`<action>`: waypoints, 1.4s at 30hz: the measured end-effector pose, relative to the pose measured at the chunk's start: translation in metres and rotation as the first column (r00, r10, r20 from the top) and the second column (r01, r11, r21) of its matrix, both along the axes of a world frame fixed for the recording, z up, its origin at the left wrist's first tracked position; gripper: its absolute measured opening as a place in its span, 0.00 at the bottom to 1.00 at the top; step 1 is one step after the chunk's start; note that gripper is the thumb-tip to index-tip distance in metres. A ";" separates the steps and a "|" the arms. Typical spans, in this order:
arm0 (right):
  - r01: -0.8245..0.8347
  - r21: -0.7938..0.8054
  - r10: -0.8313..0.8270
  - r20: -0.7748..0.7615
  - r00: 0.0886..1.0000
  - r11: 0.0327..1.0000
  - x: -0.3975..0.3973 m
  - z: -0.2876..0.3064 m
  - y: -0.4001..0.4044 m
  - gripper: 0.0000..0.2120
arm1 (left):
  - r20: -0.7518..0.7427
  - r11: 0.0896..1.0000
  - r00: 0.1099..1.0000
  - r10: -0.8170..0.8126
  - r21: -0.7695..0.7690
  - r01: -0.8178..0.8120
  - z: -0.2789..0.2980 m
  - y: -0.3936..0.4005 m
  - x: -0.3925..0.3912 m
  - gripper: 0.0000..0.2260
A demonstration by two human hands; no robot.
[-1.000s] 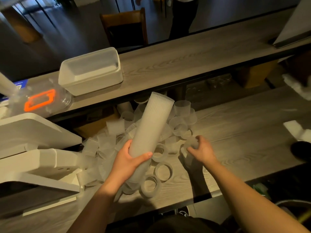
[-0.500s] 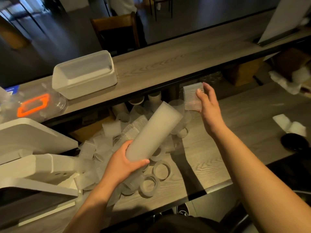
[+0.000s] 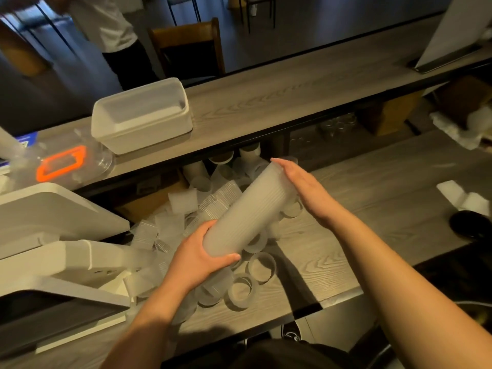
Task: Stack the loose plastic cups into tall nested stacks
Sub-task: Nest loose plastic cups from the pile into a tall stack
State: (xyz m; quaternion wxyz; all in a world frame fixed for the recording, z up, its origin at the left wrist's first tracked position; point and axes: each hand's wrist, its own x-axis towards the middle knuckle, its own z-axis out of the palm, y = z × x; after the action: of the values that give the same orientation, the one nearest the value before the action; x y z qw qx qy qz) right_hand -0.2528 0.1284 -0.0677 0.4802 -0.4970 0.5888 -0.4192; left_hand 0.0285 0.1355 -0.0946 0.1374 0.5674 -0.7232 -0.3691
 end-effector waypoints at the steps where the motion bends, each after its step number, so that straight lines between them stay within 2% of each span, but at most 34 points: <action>1: -0.007 0.029 0.006 0.018 1.000 1.000 0.003 -0.002 0.000 0.23 | -0.003 1.000 1.000 0.009 0.001 -0.009 -0.001 0.000 0.001 0.34; 3: 0.012 0.061 -0.014 0.041 0.999 0.998 0.007 -0.006 -0.001 0.26 | -0.015 0.999 0.999 0.041 0.001 -0.041 -0.005 0.002 0.003 0.34; 5: 0.099 0.050 -0.102 0.057 0.993 0.994 0.012 -0.014 -0.005 0.27 | -0.027 0.995 0.995 0.095 0.013 -0.094 -0.008 0.002 0.006 0.34; 9: 0.327 0.104 -0.336 0.088 0.938 0.939 0.022 -0.043 -0.006 0.19 | -0.090 0.980 0.976 0.198 0.052 -0.194 -0.016 0.001 0.012 0.33; 11: 0.376 0.160 -0.387 0.041 0.921 0.913 0.023 -0.067 -0.002 0.18 | -0.125 0.971 0.963 0.238 0.065 -0.231 -0.020 0.002 0.015 0.32; 13: 0.405 0.213 -0.407 -0.033 0.913 0.889 0.024 -0.088 0.004 0.22 | -0.144 0.963 0.953 0.265 0.079 -0.256 -0.024 0.004 0.019 0.32; 16: 0.355 0.249 -0.318 -0.177 0.931 0.901 0.032 -0.114 0.016 0.28 | -0.164 0.958 0.945 0.282 0.110 -0.266 -0.031 0.008 0.027 0.34; 19: 0.145 0.229 -0.069 -0.310 0.948 0.963 0.048 -0.134 0.026 0.34 | -0.177 0.955 0.941 0.289 0.121 -0.271 -0.034 0.010 0.033 0.38; 22: -0.037 0.199 0.125 -0.446 0.886 0.979 0.061 -0.151 0.029 0.43 | -0.193 0.944 0.926 0.323 0.134 -0.302 -0.033 0.011 0.038 0.39; 24: -0.082 0.176 0.165 -0.537 0.827 0.981 0.069 -0.163 0.028 0.47 | -0.198 0.936 0.917 0.347 0.135 -0.325 -0.032 0.010 0.041 0.37; 27: -0.056 0.171 0.156 -0.657 0.737 0.984 0.081 -0.176 0.024 0.51 | -0.199 0.928 0.908 0.370 0.135 -0.348 -0.030 0.008 0.045 0.32; 31: -0.051 0.101 0.109 -0.746 0.657 0.994 0.091 -0.180 0.016 0.45 | -0.218 0.935 0.910 0.354 0.115 -0.336 -0.025 0.005 0.048 0.34; 33: -0.041 0.086 0.091 -0.732 0.675 0.995 0.092 -0.179 0.014 0.42 | -0.221 0.937 0.911 0.347 0.109 -0.331 -0.023 0.002 0.048 0.33; 36: -0.008 0.089 0.065 -0.660 0.748 0.996 0.087 -0.175 0.016 0.40 | -0.209 0.945 0.922 0.326 0.091 -0.314 -0.020 0.000 0.047 0.32; 42: 0.170 0.102 -0.110 -0.430 0.896 0.980 0.068 -0.155 0.027 0.40 | -0.241 0.959 0.929 0.282 0.085 -0.269 -0.016 -0.003 0.041 0.35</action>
State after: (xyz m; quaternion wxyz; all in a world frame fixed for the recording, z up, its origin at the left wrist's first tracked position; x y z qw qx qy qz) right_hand -0.1851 0.1552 -0.2225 0.3431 -0.4980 0.7402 -0.2940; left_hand 0.0697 0.1323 -0.1103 0.2637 0.6155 -0.6036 -0.4328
